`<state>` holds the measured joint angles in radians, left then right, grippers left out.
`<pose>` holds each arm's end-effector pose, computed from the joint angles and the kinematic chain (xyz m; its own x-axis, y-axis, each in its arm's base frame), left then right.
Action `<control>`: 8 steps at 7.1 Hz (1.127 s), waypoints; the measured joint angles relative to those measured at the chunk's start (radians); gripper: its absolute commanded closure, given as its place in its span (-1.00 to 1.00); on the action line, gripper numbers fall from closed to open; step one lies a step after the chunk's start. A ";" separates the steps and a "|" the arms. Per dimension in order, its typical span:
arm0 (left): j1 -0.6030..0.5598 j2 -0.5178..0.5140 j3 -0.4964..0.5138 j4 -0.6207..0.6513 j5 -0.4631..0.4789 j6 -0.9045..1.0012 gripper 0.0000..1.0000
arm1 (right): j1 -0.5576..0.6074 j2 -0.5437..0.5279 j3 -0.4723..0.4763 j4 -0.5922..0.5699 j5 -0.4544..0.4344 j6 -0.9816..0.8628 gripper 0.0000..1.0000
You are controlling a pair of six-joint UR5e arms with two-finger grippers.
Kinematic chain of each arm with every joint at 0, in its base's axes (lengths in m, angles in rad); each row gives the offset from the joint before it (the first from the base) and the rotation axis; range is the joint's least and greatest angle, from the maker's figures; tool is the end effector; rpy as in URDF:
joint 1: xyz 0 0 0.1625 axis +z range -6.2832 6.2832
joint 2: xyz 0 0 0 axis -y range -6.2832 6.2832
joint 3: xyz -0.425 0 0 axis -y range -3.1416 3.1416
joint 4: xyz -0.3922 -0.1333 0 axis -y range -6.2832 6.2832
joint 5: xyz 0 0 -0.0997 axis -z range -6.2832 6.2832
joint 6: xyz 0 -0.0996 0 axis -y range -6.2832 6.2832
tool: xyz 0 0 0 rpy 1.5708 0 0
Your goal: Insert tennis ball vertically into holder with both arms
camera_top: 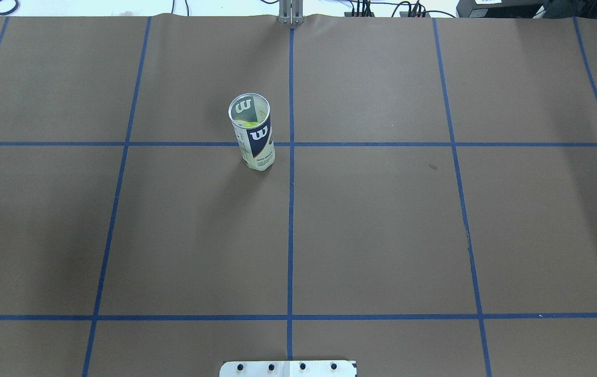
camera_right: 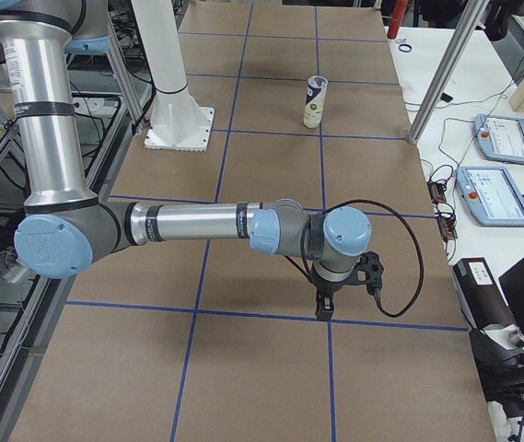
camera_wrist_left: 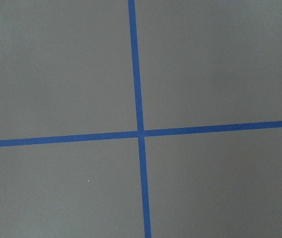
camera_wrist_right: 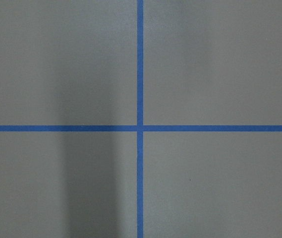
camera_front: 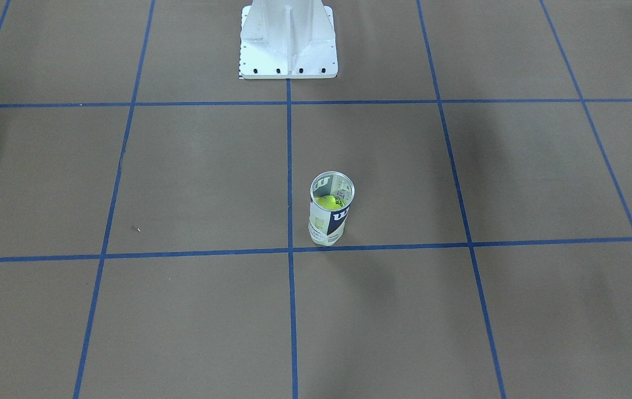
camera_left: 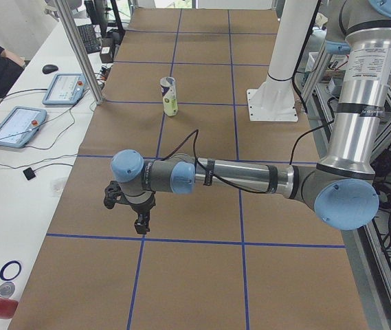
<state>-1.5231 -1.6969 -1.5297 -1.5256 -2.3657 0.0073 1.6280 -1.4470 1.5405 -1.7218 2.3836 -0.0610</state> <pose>-0.0361 -0.5490 0.6166 0.6978 0.0691 -0.7129 -0.0527 0.9976 0.0450 0.0917 -0.5342 0.6217 0.6862 0.0201 0.7272 -0.0153 0.9998 -0.0132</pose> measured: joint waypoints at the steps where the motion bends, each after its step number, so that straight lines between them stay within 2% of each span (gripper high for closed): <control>1: 0.000 0.008 0.000 -0.002 -0.001 0.002 -0.99 | -0.010 0.001 0.000 0.001 0.002 0.002 -0.99; 8: 0.000 0.023 -0.005 0.001 -0.002 0.003 -0.99 | -0.060 0.002 0.013 0.007 0.007 0.003 -0.99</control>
<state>-1.5232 -1.6742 -1.5348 -1.5248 -2.3674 0.0101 1.5676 -1.4453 1.5531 -1.7152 2.3907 -0.0581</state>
